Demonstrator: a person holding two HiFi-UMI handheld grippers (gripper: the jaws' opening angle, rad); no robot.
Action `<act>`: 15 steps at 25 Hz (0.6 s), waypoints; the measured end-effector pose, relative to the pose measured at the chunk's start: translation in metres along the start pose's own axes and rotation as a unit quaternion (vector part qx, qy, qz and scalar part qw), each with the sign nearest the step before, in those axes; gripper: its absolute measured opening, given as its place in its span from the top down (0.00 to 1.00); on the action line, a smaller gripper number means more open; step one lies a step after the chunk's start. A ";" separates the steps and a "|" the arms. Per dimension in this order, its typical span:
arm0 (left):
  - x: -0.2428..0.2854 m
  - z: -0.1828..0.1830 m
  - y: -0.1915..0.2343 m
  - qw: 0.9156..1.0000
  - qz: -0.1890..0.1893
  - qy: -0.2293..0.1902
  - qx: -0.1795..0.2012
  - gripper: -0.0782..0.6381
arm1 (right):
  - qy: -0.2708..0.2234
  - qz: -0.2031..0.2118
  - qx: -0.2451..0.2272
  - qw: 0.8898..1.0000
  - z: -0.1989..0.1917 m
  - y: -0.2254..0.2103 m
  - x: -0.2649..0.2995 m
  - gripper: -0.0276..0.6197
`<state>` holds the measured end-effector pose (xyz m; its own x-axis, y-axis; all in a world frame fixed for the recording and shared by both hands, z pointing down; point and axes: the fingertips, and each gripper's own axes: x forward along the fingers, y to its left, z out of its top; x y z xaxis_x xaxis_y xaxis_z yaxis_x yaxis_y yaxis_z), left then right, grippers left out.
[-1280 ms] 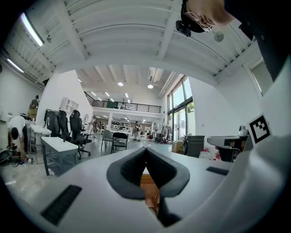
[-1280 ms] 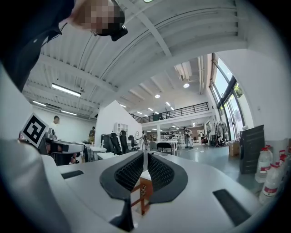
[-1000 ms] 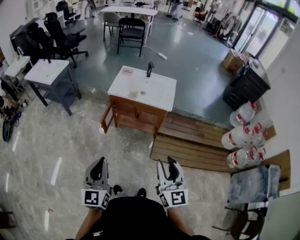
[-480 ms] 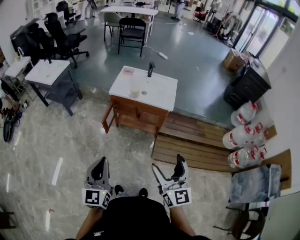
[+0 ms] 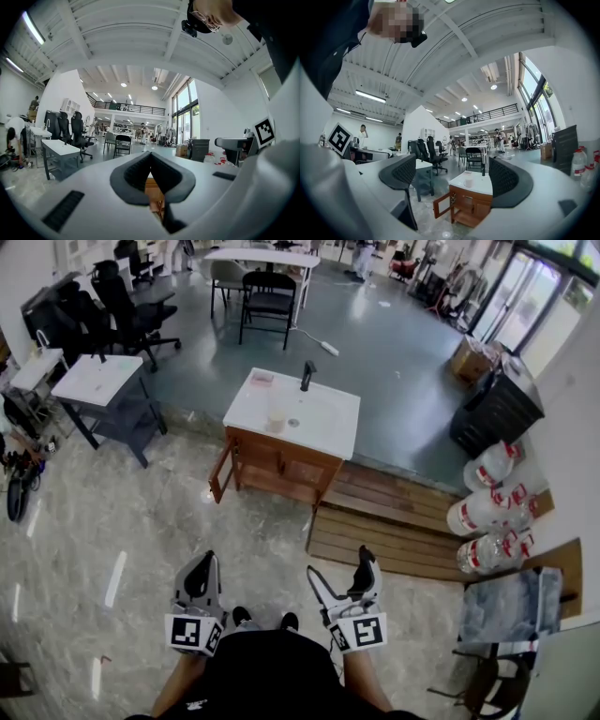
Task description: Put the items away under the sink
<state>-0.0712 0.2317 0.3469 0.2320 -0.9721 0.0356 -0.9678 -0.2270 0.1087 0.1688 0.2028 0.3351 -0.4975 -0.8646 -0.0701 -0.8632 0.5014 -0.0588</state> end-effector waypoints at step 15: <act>-0.006 -0.005 0.056 1.000 -0.019 0.000 -0.007 0.88 | 0.001 -0.023 -0.010 1.000 -0.004 0.044 0.020 0.23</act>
<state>-0.1266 0.2248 0.3577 0.2683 -0.9628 0.0311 -0.9569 -0.2626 0.1244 0.1209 0.2077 0.3352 -0.4568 -0.8871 -0.0660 -0.8870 0.4599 -0.0416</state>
